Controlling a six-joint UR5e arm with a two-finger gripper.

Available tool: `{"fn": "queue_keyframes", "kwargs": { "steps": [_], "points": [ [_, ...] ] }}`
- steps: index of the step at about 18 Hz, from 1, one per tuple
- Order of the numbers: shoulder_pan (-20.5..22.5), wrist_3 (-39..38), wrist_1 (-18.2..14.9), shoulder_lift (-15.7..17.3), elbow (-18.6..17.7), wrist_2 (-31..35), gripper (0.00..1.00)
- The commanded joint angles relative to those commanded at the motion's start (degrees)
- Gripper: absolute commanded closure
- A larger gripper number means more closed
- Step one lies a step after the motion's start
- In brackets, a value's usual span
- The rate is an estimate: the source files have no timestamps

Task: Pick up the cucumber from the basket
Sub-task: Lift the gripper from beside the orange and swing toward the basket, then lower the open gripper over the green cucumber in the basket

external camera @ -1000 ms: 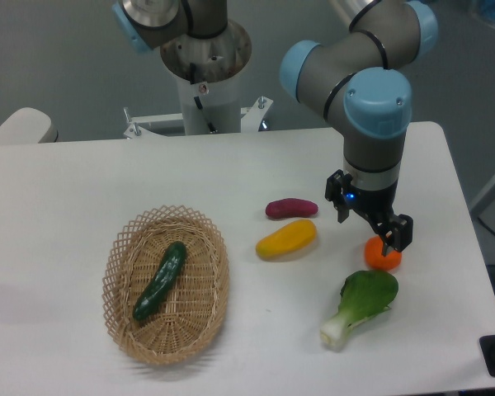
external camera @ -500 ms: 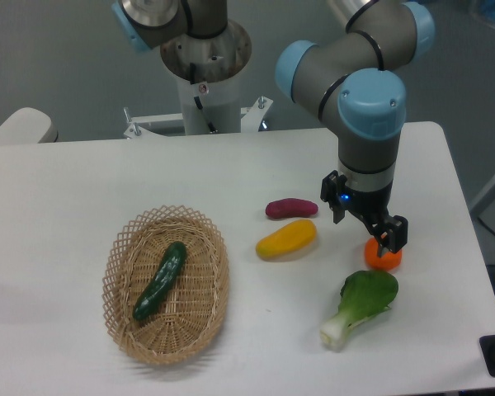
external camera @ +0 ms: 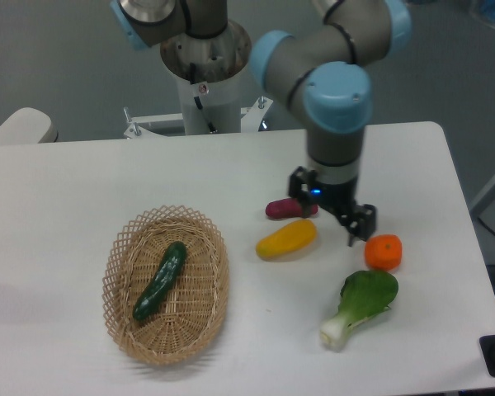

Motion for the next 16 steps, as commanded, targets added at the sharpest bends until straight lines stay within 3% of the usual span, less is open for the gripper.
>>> {"fn": "queue_keyframes", "kwargs": {
  "steps": [3,7,16],
  "points": [
    [-5.27,-12.66,0.53,-0.52,-1.41,-0.35,0.00],
    [-10.82,-22.97,2.02,-3.24,-2.29,-0.18,0.00],
    [-17.68,-23.60,9.05,-9.40,-5.45,0.26,0.00]
  ]
}}
